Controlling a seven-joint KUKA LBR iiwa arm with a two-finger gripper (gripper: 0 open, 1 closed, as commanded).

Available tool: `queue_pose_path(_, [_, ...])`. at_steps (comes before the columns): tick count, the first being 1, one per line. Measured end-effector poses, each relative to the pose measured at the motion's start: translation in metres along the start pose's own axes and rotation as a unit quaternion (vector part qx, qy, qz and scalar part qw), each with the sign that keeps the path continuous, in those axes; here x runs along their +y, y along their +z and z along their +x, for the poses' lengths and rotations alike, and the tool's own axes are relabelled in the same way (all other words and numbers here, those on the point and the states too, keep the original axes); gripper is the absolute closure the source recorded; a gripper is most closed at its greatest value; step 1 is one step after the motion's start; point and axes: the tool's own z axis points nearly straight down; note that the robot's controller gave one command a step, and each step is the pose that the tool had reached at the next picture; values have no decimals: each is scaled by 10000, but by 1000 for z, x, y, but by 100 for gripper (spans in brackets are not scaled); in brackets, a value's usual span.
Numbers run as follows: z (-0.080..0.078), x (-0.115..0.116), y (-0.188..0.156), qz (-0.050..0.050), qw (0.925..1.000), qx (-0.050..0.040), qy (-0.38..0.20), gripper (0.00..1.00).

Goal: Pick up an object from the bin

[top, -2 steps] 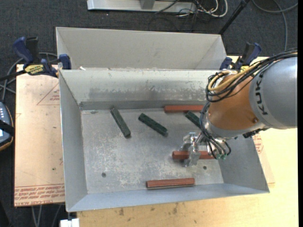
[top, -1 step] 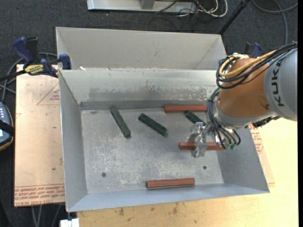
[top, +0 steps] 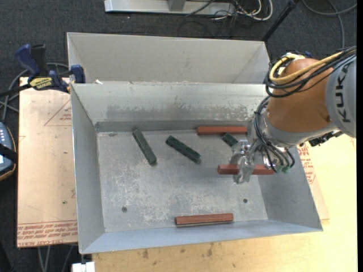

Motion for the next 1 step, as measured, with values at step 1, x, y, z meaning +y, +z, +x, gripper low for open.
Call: queue_pose_path(1, [-1,0,-22,0,10000,4,0,100])
